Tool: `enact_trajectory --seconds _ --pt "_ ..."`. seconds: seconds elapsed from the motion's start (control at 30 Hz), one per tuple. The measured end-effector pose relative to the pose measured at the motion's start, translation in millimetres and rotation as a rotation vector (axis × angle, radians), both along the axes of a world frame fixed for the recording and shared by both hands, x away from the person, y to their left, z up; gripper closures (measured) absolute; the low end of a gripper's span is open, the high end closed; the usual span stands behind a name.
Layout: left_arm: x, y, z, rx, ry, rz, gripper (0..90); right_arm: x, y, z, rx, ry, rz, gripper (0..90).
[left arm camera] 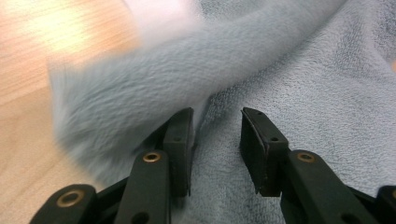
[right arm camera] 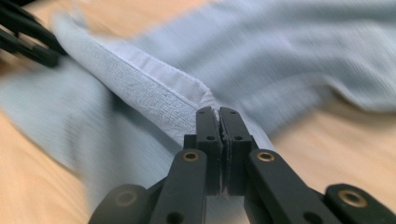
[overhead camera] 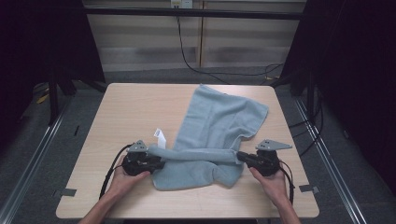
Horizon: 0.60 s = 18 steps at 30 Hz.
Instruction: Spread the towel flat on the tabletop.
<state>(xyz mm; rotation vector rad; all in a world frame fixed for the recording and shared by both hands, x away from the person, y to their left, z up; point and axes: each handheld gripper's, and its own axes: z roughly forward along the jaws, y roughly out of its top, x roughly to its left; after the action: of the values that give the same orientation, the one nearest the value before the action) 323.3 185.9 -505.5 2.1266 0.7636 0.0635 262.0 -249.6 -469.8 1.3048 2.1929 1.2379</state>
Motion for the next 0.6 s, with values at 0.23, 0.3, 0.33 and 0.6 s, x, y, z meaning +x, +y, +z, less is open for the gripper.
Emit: enact_trajectory --seconds 0.23,0.3,0.33,0.6 --pt "0.1 14.0 25.3 -0.115 -0.044 0.023 56.5 -0.3 2.1 -11.5 -0.043 0.033 0.010 87.8" --pt "7.9 21.7 29.9 -0.139 -0.073 0.080 54.0 0.8 2.5 -12.9 -0.046 0.036 0.014 87.8" --pt "12.1 26.1 30.2 -0.172 -0.075 0.116 51.3 1.0 2.8 -13.6 -0.047 0.041 0.013 87.8" --pt "30.0 26.9 9.0 -0.113 0.014 0.118 36.0 2.9 3.3 -17.0 -0.043 0.053 0.018 87.6"
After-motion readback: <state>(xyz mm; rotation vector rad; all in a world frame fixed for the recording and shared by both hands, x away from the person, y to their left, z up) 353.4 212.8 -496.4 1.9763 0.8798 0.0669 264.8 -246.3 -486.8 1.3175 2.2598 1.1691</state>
